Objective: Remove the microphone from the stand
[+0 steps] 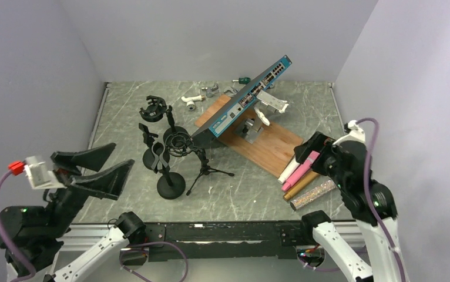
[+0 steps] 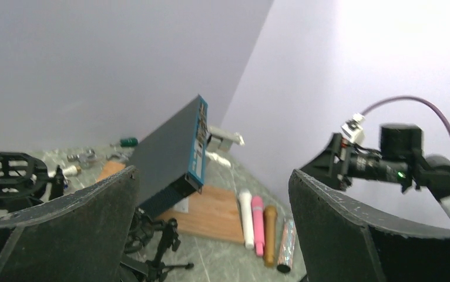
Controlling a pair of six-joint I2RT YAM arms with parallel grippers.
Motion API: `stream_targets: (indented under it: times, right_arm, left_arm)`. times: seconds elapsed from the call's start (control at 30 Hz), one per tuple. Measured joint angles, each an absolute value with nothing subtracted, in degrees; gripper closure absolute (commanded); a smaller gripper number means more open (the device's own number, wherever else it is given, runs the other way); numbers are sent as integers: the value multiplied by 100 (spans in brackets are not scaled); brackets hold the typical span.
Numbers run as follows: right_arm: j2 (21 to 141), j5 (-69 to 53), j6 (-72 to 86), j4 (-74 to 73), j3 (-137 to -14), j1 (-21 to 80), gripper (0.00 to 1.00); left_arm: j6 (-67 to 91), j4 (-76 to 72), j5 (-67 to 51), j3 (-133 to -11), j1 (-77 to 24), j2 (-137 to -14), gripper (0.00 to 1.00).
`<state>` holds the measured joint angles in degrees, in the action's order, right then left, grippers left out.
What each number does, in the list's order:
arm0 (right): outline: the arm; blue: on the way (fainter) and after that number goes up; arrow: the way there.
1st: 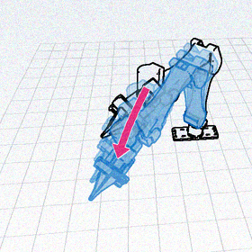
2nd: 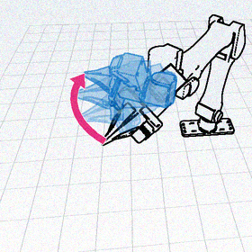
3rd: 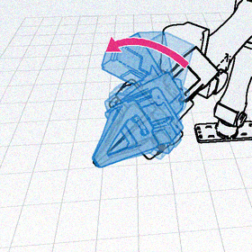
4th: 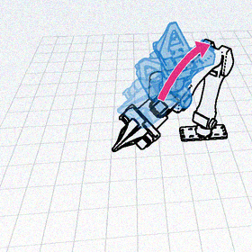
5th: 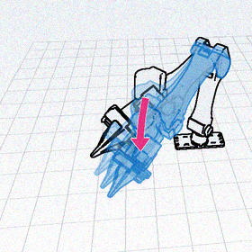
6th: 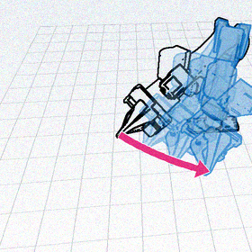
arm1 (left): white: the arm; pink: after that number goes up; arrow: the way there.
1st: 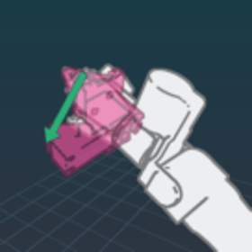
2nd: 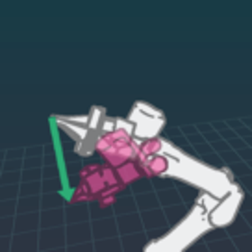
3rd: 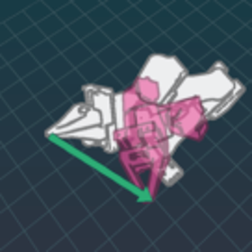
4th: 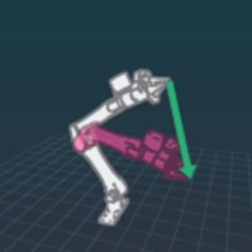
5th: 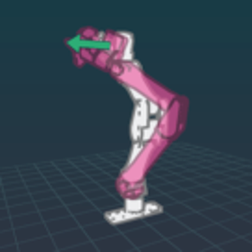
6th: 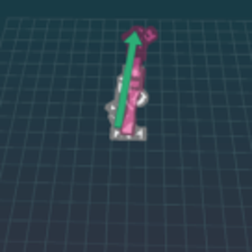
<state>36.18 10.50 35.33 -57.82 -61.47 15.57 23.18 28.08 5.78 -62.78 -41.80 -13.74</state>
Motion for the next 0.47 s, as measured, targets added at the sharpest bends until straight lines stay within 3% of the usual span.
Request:
stream_targets:
  times: [0.33,0.47]
  right_arm:
    - [2635,615,2943,-5212,-7701,1557,0]
    - [2206,770,2943,-4899,-7734,1557,0]
  left_arm:
    - [1914,2322,1238,-6412,-4180,-1002,1]
    - [1804,2314,1319,-6504,-4180,-1002,1]
